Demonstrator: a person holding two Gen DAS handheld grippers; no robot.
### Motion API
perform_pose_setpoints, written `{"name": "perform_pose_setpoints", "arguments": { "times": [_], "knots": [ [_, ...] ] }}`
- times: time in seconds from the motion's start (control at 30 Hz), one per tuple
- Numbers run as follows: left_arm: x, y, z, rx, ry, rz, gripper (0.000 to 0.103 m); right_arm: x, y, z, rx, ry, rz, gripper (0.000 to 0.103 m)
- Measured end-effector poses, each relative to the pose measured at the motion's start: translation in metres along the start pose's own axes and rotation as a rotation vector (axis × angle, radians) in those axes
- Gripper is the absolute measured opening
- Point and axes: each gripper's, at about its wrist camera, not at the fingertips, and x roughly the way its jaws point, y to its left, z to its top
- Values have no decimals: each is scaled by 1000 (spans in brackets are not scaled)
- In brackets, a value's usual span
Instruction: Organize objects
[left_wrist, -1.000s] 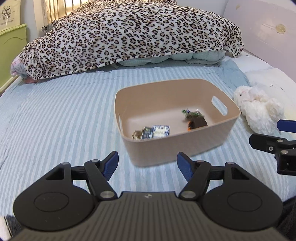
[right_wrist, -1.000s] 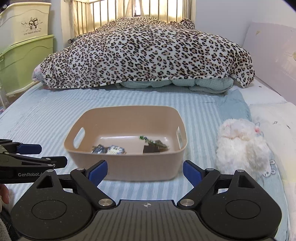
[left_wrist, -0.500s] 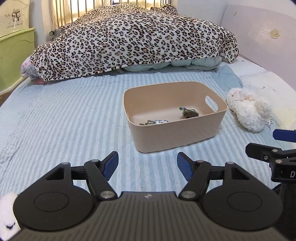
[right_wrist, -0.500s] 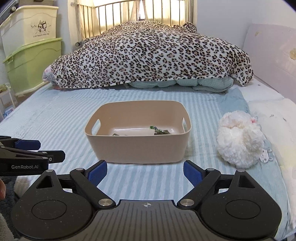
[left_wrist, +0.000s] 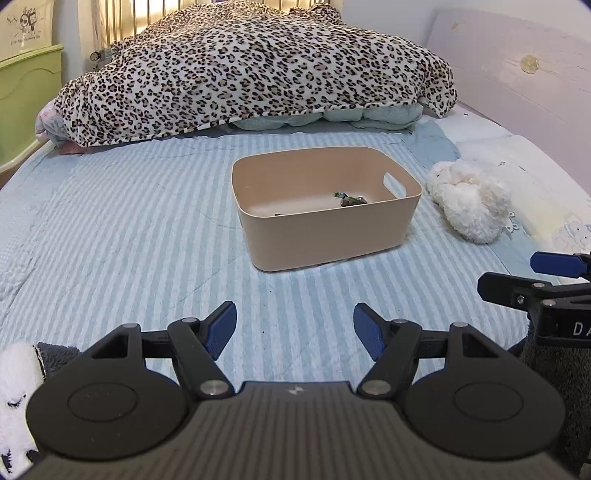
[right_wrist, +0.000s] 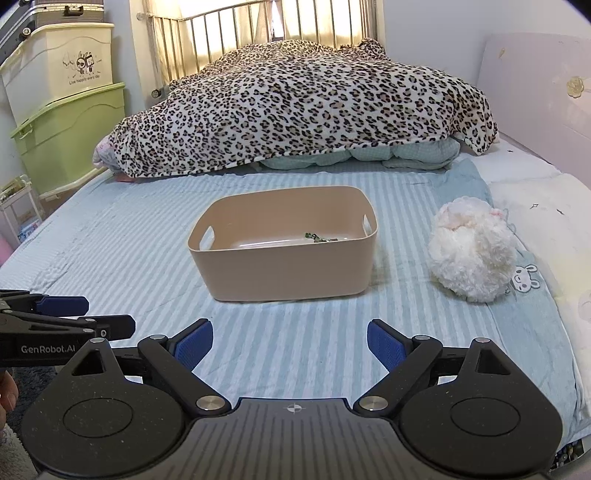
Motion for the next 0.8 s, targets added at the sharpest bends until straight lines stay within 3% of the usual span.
{"name": "perform_pose_setpoints", "arguments": {
  "times": [0.8],
  "knots": [
    [-4, 0, -1, 2, 10, -3, 73, -4, 1, -6, -12, 20, -17, 94]
  ]
}}
